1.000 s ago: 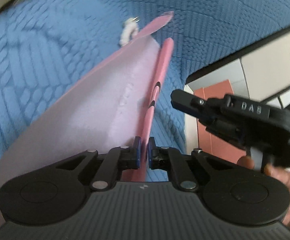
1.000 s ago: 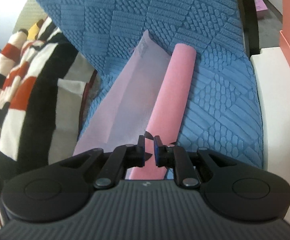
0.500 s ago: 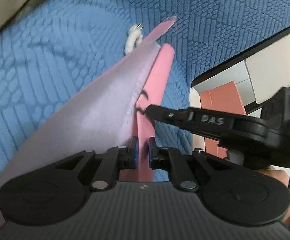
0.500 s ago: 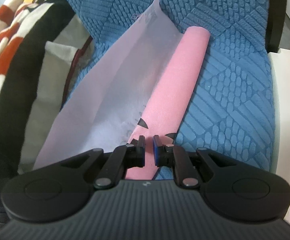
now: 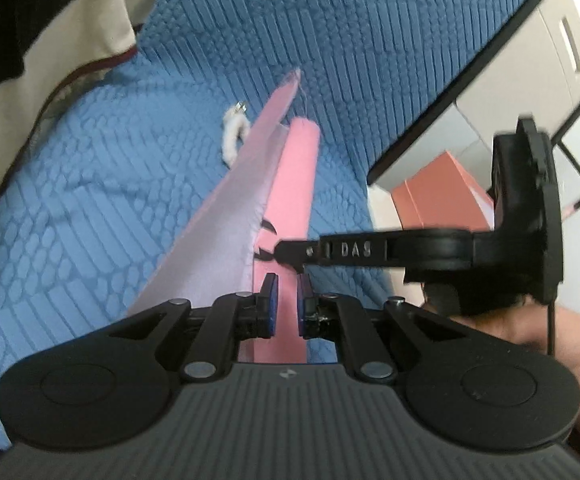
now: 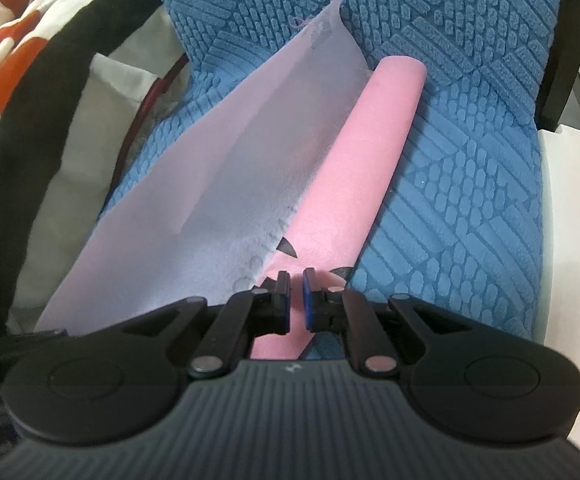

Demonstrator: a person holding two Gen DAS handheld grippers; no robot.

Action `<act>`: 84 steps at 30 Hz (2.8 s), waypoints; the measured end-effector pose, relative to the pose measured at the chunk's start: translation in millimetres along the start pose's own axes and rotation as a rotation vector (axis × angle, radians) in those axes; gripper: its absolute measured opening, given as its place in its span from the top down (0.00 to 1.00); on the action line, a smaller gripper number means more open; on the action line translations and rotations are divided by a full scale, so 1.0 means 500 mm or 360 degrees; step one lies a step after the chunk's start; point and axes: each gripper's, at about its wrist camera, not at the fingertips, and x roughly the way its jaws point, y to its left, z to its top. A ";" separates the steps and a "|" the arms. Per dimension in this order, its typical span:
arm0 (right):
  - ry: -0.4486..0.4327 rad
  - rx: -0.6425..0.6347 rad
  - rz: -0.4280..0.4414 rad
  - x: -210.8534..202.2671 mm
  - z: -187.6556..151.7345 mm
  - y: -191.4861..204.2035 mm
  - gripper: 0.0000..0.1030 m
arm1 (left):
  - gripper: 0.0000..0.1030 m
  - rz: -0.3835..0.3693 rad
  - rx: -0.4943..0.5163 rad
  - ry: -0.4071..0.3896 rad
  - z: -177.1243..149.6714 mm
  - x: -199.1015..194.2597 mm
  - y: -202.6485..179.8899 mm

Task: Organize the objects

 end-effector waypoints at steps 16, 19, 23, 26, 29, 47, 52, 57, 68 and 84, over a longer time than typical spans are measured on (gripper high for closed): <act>-0.0148 0.0250 -0.0069 -0.024 0.023 -0.062 0.61 | 0.91 0.0147 0.0076 0.0179 -0.016 0.052 -0.008; -0.0157 0.0365 -0.0008 -0.018 0.031 -0.084 0.61 | 0.91 0.0155 0.0044 0.0171 -0.012 0.050 -0.004; -0.0141 0.0450 0.0045 0.000 0.038 -0.097 0.61 | 0.91 0.0169 0.0024 0.0164 -0.008 0.049 0.004; -0.0139 0.0525 0.0124 0.009 0.040 -0.107 0.61 | 0.91 0.0159 0.0016 0.0166 -0.006 0.049 0.008; -0.0132 0.0576 0.0224 0.009 0.036 -0.110 0.66 | 0.91 0.0156 0.0013 0.0164 -0.005 0.049 0.009; -0.0132 0.0414 0.0161 -0.012 0.026 -0.070 0.94 | 0.61 0.0005 0.0077 0.0067 -0.021 0.031 -0.032; -0.0131 0.0355 0.0136 -0.032 0.008 -0.081 0.94 | 0.59 -0.0017 0.0178 0.0102 -0.045 0.043 -0.065; -0.0142 0.0360 0.0187 -0.059 -0.012 -0.096 0.94 | 0.59 0.0116 0.0392 0.0097 -0.082 0.056 -0.120; -0.0170 0.0416 0.0197 -0.083 -0.023 -0.124 0.89 | 0.84 0.0205 0.0399 0.0050 -0.097 0.060 -0.125; -0.0241 0.0258 0.0180 -0.081 -0.008 -0.079 0.80 | 0.92 -0.0114 -0.0383 0.0162 -0.060 0.070 0.005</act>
